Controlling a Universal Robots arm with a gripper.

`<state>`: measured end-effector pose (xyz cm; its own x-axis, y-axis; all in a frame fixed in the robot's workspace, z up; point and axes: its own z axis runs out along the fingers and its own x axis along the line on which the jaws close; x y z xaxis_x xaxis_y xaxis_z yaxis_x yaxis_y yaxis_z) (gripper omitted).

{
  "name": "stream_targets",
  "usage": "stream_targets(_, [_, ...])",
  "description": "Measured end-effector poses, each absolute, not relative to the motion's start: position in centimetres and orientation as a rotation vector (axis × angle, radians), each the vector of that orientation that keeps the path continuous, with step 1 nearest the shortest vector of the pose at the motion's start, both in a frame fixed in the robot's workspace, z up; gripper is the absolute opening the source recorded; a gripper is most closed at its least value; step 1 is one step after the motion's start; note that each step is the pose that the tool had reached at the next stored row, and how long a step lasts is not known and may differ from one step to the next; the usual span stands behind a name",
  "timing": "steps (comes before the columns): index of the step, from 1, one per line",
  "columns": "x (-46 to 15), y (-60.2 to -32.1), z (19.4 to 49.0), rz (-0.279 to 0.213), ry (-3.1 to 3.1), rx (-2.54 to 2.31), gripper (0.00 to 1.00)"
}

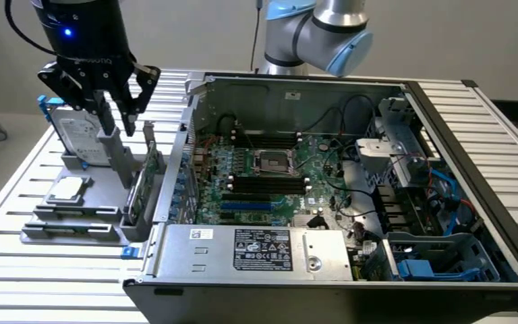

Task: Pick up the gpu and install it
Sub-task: 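Pick up the gpu and move the gpu toward the slot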

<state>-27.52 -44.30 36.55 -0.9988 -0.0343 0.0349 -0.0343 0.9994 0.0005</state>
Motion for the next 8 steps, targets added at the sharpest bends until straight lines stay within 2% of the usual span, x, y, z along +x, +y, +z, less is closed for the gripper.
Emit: stream_targets(8, [-27.8, -44.3, 35.1, 0.000, -3.108, 0.071, 0.36])
